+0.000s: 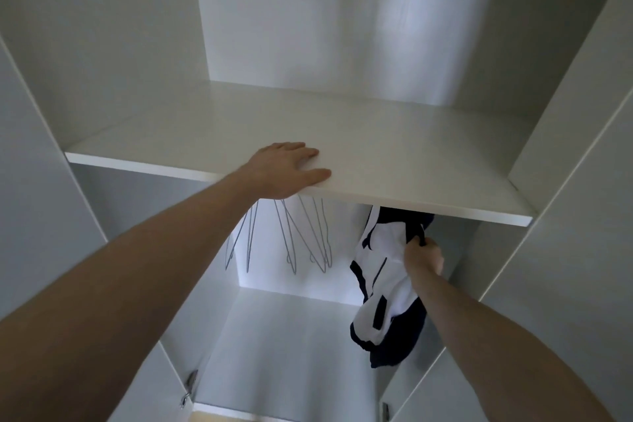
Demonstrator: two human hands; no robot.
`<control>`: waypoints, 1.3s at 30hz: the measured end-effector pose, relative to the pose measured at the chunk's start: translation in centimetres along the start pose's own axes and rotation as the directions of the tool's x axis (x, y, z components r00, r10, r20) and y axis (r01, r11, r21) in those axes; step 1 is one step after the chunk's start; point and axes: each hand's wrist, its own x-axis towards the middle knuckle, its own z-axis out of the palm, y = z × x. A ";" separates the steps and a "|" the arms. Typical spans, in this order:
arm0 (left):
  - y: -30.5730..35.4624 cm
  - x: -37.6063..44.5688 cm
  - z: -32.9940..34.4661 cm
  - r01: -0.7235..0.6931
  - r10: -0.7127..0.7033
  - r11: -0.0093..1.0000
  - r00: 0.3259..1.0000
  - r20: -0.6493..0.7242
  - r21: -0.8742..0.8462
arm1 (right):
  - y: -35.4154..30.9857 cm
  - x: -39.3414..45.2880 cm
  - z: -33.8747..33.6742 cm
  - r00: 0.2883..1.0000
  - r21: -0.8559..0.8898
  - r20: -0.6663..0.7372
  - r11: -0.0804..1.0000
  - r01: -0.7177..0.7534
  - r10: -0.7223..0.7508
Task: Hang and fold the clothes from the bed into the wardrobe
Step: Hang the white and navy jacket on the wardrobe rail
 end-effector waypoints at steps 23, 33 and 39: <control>0.6 -0.9 -0.4 0.023 -0.022 1.000 1.000 0.002 -0.017 | 2.6 -3.2 -0.6 0.921 -0.326 -0.045 0.877 0.353 -0.387; 0.5 -0.7 -0.2 0.005 -0.005 1.000 1.000 -0.009 -0.008 | -1.3 -6.1 8.2 0.808 -0.086 0.488 0.904 0.420 -0.329; 0.2 -0.3 0.2 -0.001 0.001 1.000 1.000 -0.027 -0.019 | -2.2 -5.3 10.9 0.836 -0.211 0.501 0.906 0.366 -0.222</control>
